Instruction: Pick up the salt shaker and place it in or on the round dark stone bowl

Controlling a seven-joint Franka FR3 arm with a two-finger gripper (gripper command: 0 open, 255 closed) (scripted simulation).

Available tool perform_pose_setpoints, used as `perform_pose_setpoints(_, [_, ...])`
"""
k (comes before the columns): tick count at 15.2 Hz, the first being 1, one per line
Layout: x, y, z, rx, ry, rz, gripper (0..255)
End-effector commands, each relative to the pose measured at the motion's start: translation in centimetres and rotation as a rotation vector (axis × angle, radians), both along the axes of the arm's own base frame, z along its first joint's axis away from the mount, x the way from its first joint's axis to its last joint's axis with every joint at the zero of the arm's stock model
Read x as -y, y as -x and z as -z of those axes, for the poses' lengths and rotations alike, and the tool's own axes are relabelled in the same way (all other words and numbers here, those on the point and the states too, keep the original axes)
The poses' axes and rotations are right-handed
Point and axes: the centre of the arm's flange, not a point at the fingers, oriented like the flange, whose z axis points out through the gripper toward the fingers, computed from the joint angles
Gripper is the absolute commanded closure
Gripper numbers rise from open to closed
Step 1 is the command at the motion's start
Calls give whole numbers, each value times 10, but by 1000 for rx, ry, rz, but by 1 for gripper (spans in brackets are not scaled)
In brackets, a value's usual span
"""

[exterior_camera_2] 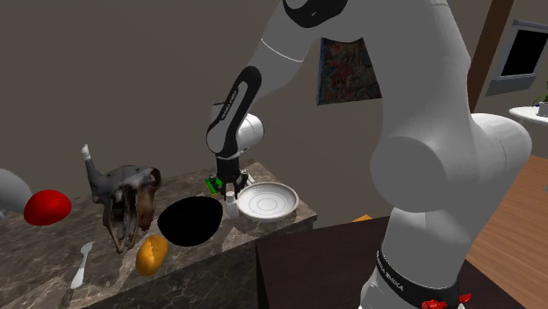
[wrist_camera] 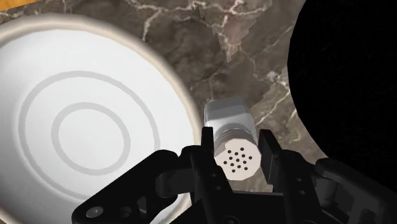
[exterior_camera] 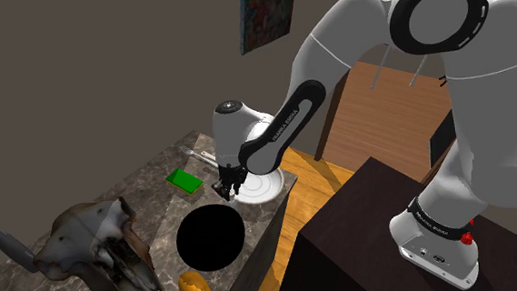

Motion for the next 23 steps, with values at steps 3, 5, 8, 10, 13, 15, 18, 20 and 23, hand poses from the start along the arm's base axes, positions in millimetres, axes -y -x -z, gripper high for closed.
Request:
perform_pose_setpoints(3, [0,0,-21,0,0,0,255])
perform_pose_setpoints(5, [0,0,-31,0,0,0,255])
perform_pose_setpoints(8, [0,0,-47,0,0,0,255])
perform_pose_setpoints(10, [0,0,-58,0,0,0,255])
perform_pose_setpoints(13, [0,0,-73,0,0,0,255])
perform_pose_setpoints(15, [0,0,-84,0,0,0,255])
perform_pose_setpoints(18, [0,0,-100,0,0,0,255])
perform_pose_setpoints(20, [0,0,-110,0,0,0,255])
perform_pose_setpoints(23, [0,0,-126,0,0,0,255])
